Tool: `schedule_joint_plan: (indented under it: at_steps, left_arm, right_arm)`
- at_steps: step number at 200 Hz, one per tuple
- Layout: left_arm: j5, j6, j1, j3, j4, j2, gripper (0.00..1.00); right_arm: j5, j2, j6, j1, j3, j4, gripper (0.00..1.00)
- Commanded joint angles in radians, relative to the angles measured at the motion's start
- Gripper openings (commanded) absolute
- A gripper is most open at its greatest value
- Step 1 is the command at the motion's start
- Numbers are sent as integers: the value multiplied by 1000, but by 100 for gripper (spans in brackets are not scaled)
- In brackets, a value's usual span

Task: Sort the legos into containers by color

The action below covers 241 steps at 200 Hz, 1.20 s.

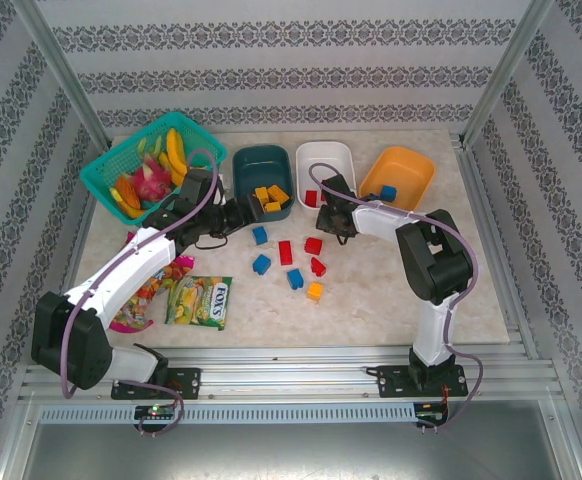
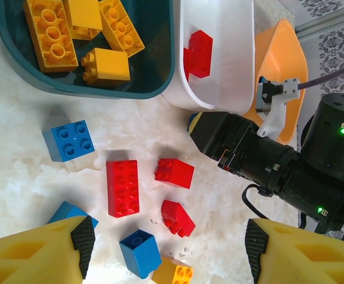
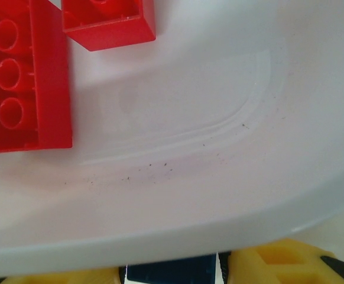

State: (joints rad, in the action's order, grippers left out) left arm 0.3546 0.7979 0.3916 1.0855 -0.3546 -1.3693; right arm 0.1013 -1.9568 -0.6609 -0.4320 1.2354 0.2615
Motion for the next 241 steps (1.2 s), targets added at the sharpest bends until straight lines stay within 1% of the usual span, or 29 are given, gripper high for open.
schedule_joint_plan:
  at_steps: [1, 9, 38, 77, 121, 148, 168, 187, 198, 219, 241]
  left_arm:
    - [-11, -8, 9, -10, -16, 20, 71]
    - [-11, -7, 9, -9, -17, 20, 70]
    - [-5, -12, 10, -11, -20, 20, 70]
    - [0, -20, 32, -25, -20, 19, 70]
    - [-4, -10, 106, -40, 11, 17, 70]
    - [-1, 7, 162, -21, 51, -15, 70]
    - [8, -4, 200, 29, 71, -69, 70]
    - [21, -23, 229, 95, 84, -138, 70]
    - [35, -29, 238, 133, 97, -180, 70]
    - [55, -43, 249, 216, 108, -253, 70]
    - [70, -58, 253, 304, 112, -328, 70]
  right_arm:
    - [26, -17, 1, 15, 29, 23, 46]
    - [28, -18, 2, 16, 32, 26, 45]
    - [29, -1, 15, 12, 29, 32, 35]
    - [32, 78, 24, -6, -24, 37, 30]
    - [48, 267, 21, -8, -111, 109, 28]
    - [50, 397, 27, 27, -124, 215, 27]
    - [48, 457, 49, 99, -103, 288, 25]
    - [38, 448, 105, 185, -52, 329, 24]
    - [25, 418, 125, 237, -24, 333, 24]
    - [-8, 299, 152, 327, 78, 379, 24]
    - [-14, 173, 174, 378, 170, 383, 23]
